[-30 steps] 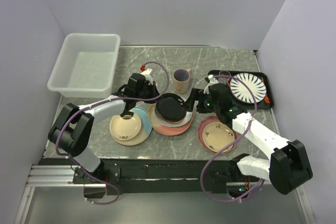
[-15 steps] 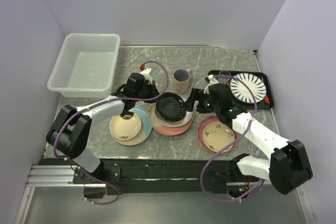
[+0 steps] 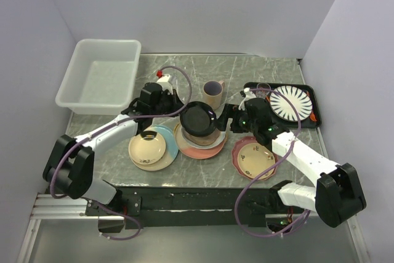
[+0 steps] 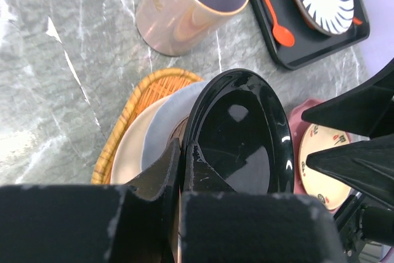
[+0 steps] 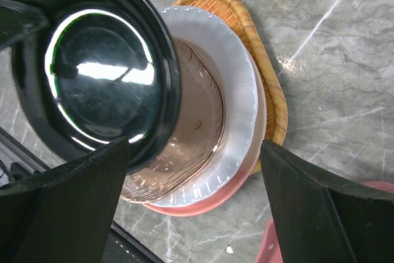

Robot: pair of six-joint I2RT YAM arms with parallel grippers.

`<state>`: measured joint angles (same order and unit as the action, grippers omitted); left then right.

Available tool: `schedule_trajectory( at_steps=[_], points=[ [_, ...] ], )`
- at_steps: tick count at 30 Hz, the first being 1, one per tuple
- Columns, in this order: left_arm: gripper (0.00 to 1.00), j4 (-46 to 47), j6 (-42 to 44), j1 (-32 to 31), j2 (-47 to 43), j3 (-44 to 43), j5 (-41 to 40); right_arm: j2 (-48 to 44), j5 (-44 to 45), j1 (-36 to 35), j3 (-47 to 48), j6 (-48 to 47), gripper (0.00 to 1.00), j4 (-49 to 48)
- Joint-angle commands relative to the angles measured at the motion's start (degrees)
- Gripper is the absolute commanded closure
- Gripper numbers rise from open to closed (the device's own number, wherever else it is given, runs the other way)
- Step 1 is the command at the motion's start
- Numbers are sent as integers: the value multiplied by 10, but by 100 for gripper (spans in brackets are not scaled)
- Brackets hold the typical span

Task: Place the plates into the plastic bin on the countertop
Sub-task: Pick up the plate from the center of the board.

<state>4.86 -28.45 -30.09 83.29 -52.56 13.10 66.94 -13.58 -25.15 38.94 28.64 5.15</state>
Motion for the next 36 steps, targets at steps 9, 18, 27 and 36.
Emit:
schedule_trajectory(
  at_steps=[9, 18, 27, 36],
  points=[
    [99, 1, -12, 61, -77, 23, 2, -1, -3, -3, -4, -8, 7, -22],
    [99, -18, -33, 151, -123, 36, 0, 9, -5, -3, 3, -14, 5, -19],
    [99, -33, -69, 228, -168, 19, -44, 23, -20, -3, 1, -10, 1, -32],
    [99, -37, -125, 297, -201, -11, -91, 4, -22, -4, -9, -25, 0, -37]
  ],
)
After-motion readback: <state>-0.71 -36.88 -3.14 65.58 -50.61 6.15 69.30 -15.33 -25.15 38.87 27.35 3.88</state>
